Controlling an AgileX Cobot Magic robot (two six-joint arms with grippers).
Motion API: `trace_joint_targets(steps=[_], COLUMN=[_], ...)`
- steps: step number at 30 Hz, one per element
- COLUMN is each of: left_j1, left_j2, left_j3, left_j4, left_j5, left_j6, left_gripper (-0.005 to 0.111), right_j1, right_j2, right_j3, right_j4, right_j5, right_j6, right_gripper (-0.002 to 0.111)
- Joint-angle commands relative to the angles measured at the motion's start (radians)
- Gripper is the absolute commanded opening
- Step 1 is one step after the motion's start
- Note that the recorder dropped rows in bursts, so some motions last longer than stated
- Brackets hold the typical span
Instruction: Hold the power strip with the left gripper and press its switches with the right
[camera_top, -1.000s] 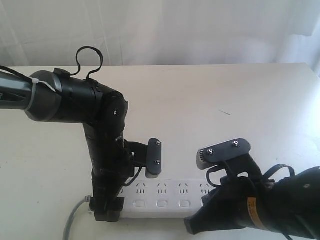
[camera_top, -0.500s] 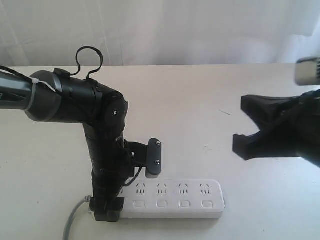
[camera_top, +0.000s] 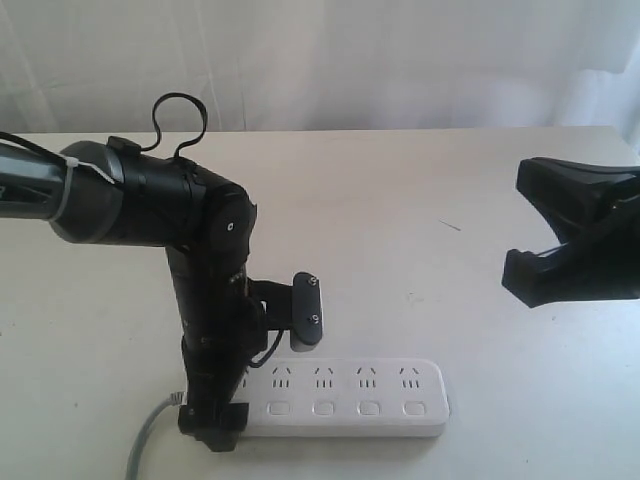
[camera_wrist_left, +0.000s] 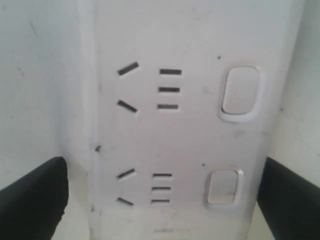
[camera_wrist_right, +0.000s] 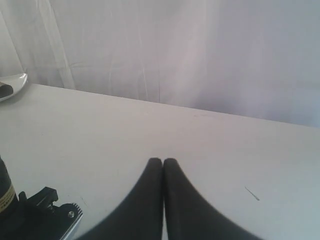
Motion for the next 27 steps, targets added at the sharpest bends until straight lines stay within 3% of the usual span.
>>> trace_joint_targets(steps=[1, 12, 18, 20, 22, 25, 27], left_j1=[-0.004, -0.004, -0.004, -0.004, -0.004, -0.004, -0.004], left_j2=[-0.023, -0.167, -0.29, -0.321, -0.349, -0.362, -0.362], left_j3=[-0.017, -0.187, -0.293, -0.302, -0.302, -0.302, -0.302], left_j4=[0.002, 0.071, 0.189, 0.283, 0.383, 0.433, 0.49], left_j5=[0.081, 0.11, 0.045, 0.026, 0.03, 0.046, 0.003], left_j6=[-0.031, -0.097, -0.303, -0.394, -0.499, -0.485, -0.475], left_gripper=[0.105, 0.105, 0.101, 0.08, 0.045, 0.003, 0.0], right_j1=[-0.002, -0.002, -0.002, -0.002, -0.002, -0.002, -0.002], right_j2=[-0.007, -0.007, -0.007, -0.007, -0.007, -0.007, -0.007], right_j3=[-0.004, -0.004, -0.004, -0.004, -0.004, -0.004, -0.004], right_j4=[-0.001, -0.001, -0.001, -0.001, -0.001, -0.001, -0.001], right_j5=[0.005, -0.001, 0.003, 0.008, 0.008, 0.008, 0.006], right_j6=[-0.011, -0.011, -0.011, -0.011, -0.011, -0.011, -0.011], right_gripper=[0.0, 0.0, 0.0, 0.0, 0.0, 0.0, 0.0])
